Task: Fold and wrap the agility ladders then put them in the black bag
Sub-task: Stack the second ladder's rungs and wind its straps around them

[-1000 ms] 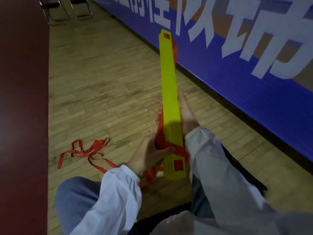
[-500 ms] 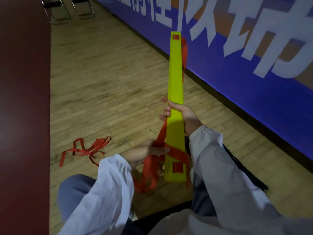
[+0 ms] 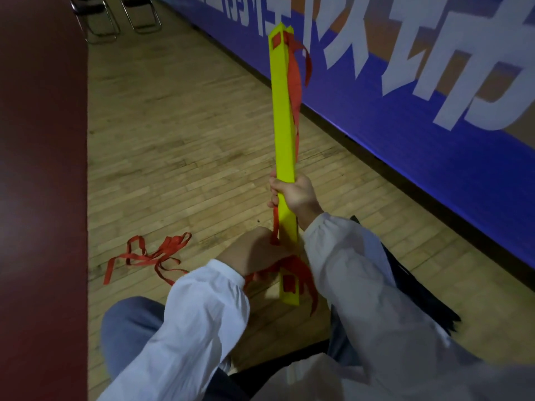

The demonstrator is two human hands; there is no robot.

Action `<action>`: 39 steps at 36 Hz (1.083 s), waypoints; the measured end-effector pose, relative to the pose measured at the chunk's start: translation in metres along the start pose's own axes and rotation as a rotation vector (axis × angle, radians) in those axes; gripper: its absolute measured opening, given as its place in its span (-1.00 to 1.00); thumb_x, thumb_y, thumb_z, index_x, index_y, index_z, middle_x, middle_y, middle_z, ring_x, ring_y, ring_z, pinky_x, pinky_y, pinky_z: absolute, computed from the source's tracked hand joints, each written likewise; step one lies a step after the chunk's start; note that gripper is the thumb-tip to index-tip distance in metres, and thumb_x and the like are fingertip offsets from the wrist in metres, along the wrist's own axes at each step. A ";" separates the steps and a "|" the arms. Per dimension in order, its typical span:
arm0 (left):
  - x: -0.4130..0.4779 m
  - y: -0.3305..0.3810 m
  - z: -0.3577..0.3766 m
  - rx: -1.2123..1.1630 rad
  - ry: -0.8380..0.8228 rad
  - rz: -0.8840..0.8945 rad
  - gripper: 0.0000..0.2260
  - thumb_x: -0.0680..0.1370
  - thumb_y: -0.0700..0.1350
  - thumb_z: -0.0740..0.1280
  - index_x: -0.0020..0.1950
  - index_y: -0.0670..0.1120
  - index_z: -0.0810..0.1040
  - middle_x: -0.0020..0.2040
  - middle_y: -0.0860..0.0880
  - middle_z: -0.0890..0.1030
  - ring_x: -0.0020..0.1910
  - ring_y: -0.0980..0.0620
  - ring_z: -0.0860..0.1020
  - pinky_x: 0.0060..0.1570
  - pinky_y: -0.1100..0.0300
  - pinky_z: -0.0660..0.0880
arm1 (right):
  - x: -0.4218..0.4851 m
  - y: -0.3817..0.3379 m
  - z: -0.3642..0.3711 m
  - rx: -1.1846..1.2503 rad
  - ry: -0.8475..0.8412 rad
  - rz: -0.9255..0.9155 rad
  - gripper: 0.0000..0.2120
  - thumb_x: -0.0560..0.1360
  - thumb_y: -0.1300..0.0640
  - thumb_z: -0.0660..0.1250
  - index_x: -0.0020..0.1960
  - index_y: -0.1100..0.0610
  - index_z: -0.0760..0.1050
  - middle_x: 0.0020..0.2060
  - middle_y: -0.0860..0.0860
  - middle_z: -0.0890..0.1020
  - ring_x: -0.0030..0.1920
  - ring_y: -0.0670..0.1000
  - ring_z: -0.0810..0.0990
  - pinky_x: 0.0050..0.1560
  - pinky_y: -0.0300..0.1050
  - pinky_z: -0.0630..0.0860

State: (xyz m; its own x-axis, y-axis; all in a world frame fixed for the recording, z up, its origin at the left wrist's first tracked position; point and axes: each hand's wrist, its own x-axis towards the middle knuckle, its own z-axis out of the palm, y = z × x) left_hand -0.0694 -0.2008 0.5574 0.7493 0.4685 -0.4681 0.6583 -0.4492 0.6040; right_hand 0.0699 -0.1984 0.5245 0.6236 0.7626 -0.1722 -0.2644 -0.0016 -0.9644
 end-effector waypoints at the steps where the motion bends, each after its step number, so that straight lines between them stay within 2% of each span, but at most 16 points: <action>1: 0.000 0.001 0.003 0.030 0.059 0.002 -0.65 0.54 0.09 0.33 -0.06 -0.22 0.59 -0.32 -0.14 0.62 -0.44 -0.08 0.56 -0.44 0.20 0.43 | 0.001 0.003 0.003 -0.018 0.042 -0.018 -0.82 0.55 0.36 0.24 -0.15 0.13 0.45 -0.43 0.07 0.37 -0.62 -0.09 0.35 -0.44 -0.15 0.41; 3: -0.001 0.001 0.010 0.119 0.185 0.005 -0.65 0.50 0.09 0.36 0.02 -0.21 0.57 -0.11 -0.23 0.65 -0.18 -0.22 0.62 -0.28 0.11 0.48 | 0.003 0.009 0.008 -0.061 0.116 -0.051 -0.81 0.54 0.35 0.26 -0.17 0.11 0.45 -0.43 0.06 0.39 -0.63 -0.12 0.36 -0.48 -0.18 0.39; 6: 0.003 -0.001 0.027 0.292 0.314 -0.028 -0.66 0.49 0.08 0.35 0.05 -0.19 0.55 0.01 -0.23 0.63 0.02 -0.26 0.58 -0.15 0.08 0.44 | 0.003 0.018 0.012 -0.124 0.219 -0.080 -0.85 0.52 0.29 0.30 -0.18 0.09 0.45 -0.45 0.03 0.41 -0.60 -0.12 0.40 -0.47 -0.18 0.42; 9: 0.007 -0.009 0.036 0.428 0.354 -0.038 -0.69 0.52 0.04 0.28 0.12 -0.17 0.50 0.07 -0.20 0.61 0.08 -0.24 0.55 -0.07 0.09 0.42 | 0.000 0.027 0.016 -0.187 0.286 -0.122 -0.93 0.46 0.07 0.33 -0.16 0.05 0.46 -0.42 0.02 0.46 -0.38 0.10 0.50 -0.28 0.02 0.54; 12: 0.007 -0.014 0.036 0.360 0.333 0.001 -0.76 0.51 -0.03 0.30 0.05 -0.18 0.50 0.01 -0.21 0.62 0.03 -0.26 0.56 -0.07 0.04 0.45 | -0.007 0.026 0.013 -0.256 0.272 -0.112 -0.81 0.52 -0.02 0.32 -0.07 0.09 0.43 -0.37 0.05 0.48 -0.27 0.18 0.53 -0.11 0.12 0.57; 16: 0.005 -0.016 0.022 0.120 0.198 0.006 -0.72 0.43 0.00 0.34 -0.05 -0.20 0.52 -0.13 -0.22 0.65 -0.16 -0.23 0.62 -0.19 0.01 0.56 | -0.009 0.018 0.006 -0.161 0.150 -0.033 -0.67 0.53 -0.19 0.28 -0.09 0.08 0.39 -0.38 0.02 0.44 -0.32 0.07 0.48 -0.14 0.04 0.48; 18: 0.002 -0.017 0.015 0.006 0.134 0.042 -0.71 0.42 0.01 0.33 -0.04 -0.21 0.56 -0.24 -0.22 0.66 -0.33 -0.18 0.62 -0.35 0.10 0.53 | -0.007 0.013 -0.003 -0.160 0.089 0.025 -0.66 0.55 -0.22 0.23 -0.11 0.06 0.43 -0.35 -0.01 0.47 -0.26 0.05 0.51 -0.15 -0.05 0.45; 21: -0.007 -0.018 0.012 -0.182 0.031 0.069 -0.85 0.56 -0.19 0.33 0.08 -0.24 0.52 -0.51 0.01 0.56 -0.60 0.11 0.49 -0.56 0.30 0.42 | -0.011 0.010 -0.023 -0.048 -0.052 0.054 -0.75 0.60 -0.09 0.24 -0.15 0.04 0.48 -0.48 -0.13 0.54 -0.40 -0.12 0.57 -0.40 -0.25 0.45; 22: -0.010 -0.016 0.013 -0.249 0.013 0.097 -0.84 0.57 -0.24 0.31 0.13 -0.26 0.51 -0.52 0.08 0.55 -0.60 0.21 0.49 -0.54 0.38 0.40 | -0.012 0.011 -0.029 0.025 -0.102 0.068 -0.80 0.60 0.00 0.25 -0.14 0.07 0.49 -0.50 -0.14 0.56 -0.44 -0.17 0.56 -0.46 -0.30 0.44; 24: -0.016 -0.015 0.017 -0.411 -0.024 0.169 -0.80 0.57 -0.31 0.28 0.18 -0.31 0.49 -0.44 0.13 0.59 -0.51 0.28 0.53 -0.46 0.45 0.40 | -0.014 0.012 -0.034 0.158 -0.166 0.102 -0.87 0.59 0.08 0.27 -0.04 0.11 0.55 -0.36 -0.07 0.64 -0.29 -0.10 0.62 -0.32 -0.25 0.53; 26: -0.020 -0.013 0.025 -0.555 -0.071 0.196 -0.77 0.58 -0.30 0.27 0.23 -0.32 0.45 -0.41 0.03 0.60 -0.54 0.18 0.52 -0.50 0.37 0.43 | -0.019 0.010 -0.034 0.293 -0.206 0.158 -0.84 0.59 0.06 0.27 0.03 0.12 0.58 -0.23 0.01 0.69 -0.18 -0.01 0.65 -0.16 -0.13 0.58; 29: -0.021 -0.009 0.041 -0.582 -0.009 0.173 -0.71 0.59 -0.29 0.23 0.30 -0.33 0.41 -0.25 -0.13 0.59 -0.56 0.17 0.51 -0.56 0.37 0.42 | -0.028 0.005 -0.030 0.541 -0.356 0.368 -0.69 0.55 -0.03 0.24 -0.08 0.20 0.59 -0.28 0.08 0.68 -0.26 0.04 0.68 -0.17 -0.06 0.64; 30: -0.018 -0.010 0.047 -0.572 0.020 0.170 -0.71 0.60 -0.29 0.23 0.32 -0.32 0.41 -0.20 -0.07 0.60 -0.51 0.21 0.54 -0.52 0.42 0.42 | -0.032 0.005 -0.028 0.646 -0.427 0.426 -0.64 0.49 -0.06 0.27 -0.10 0.25 0.59 -0.24 0.13 0.67 -0.21 0.09 0.69 -0.12 0.02 0.64; 32: -0.014 -0.010 0.055 -0.597 0.019 0.176 -0.73 0.60 -0.29 0.22 0.30 -0.28 0.43 -0.28 0.11 0.62 -0.45 0.30 0.56 -0.47 0.46 0.42 | -0.036 0.006 -0.027 0.787 -0.532 0.481 -0.60 0.43 -0.06 0.29 -0.07 0.31 0.56 -0.13 0.20 0.66 -0.15 0.15 0.70 -0.08 0.08 0.64; 35: -0.014 -0.011 0.060 -0.685 -0.057 0.169 -0.81 0.61 -0.31 0.20 0.22 -0.20 0.42 -0.41 0.20 0.62 -0.47 0.32 0.55 -0.48 0.48 0.42 | -0.037 0.010 -0.029 0.753 -0.590 0.476 -0.69 0.49 -0.02 0.24 0.01 0.23 0.51 -0.12 0.18 0.67 -0.27 0.07 0.68 -0.15 -0.03 0.65; 39: -0.010 -0.018 0.062 -0.733 -0.084 0.140 -0.82 0.62 -0.27 0.20 0.21 -0.17 0.43 -0.38 0.18 0.64 -0.46 0.28 0.57 -0.49 0.46 0.43 | -0.033 0.014 -0.030 0.664 -0.618 0.499 -0.80 0.53 -0.01 0.23 0.05 0.10 0.45 -0.24 0.08 0.55 -0.48 -0.08 0.48 -0.37 -0.20 0.55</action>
State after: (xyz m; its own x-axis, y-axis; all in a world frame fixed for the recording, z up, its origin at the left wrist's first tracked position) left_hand -0.0846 -0.2448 0.5112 0.8447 0.3716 -0.3853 0.3612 0.1356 0.9226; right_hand 0.0681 -0.2432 0.5107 -0.1052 0.9725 -0.2076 -0.8587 -0.1941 -0.4743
